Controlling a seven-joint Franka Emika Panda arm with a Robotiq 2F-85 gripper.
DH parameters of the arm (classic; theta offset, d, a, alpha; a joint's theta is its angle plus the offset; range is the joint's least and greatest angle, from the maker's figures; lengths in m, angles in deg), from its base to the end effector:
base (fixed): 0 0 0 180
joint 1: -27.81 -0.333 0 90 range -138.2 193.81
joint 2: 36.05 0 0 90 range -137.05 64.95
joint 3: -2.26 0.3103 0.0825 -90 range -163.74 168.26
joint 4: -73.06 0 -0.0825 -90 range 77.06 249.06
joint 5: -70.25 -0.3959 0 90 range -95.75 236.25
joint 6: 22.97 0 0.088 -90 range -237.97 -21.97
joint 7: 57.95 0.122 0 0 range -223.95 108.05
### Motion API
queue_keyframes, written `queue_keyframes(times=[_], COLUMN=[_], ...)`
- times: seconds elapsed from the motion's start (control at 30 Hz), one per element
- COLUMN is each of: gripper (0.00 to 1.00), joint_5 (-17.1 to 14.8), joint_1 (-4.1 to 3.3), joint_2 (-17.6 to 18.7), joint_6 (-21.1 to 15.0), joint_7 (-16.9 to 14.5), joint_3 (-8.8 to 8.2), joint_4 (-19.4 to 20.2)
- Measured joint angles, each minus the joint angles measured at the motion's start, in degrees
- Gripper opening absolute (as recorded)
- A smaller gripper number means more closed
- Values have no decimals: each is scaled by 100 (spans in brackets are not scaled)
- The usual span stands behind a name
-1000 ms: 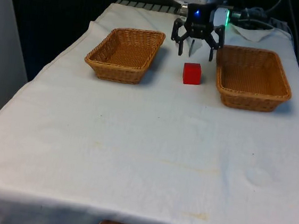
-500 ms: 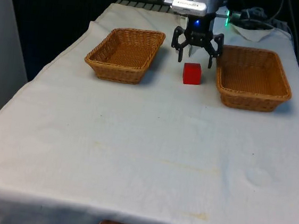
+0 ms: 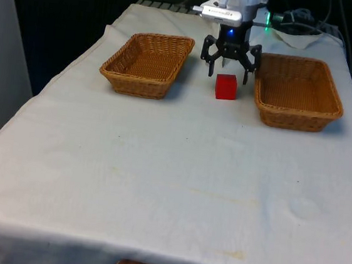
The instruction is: Pick up the red cube and place it into the right basket.
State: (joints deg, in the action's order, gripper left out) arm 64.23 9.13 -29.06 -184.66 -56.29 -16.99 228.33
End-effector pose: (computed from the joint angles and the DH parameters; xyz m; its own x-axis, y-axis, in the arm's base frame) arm 0.4065 -0.0148 0.1591 0.9907 -0.1360 -0.0006 -0.1360 -0.9907 0.0073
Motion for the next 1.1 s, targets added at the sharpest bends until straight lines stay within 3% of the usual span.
queue_keyframes(times=[0.7,1.1], gripper=[100,100], joint_5=[0,0], joint_1=[0,-17], joint_2=[86,229], joint_6=[-6,-6], joint_7=[0,17], joint_3=[0,149], joint_4=[-23,-120])
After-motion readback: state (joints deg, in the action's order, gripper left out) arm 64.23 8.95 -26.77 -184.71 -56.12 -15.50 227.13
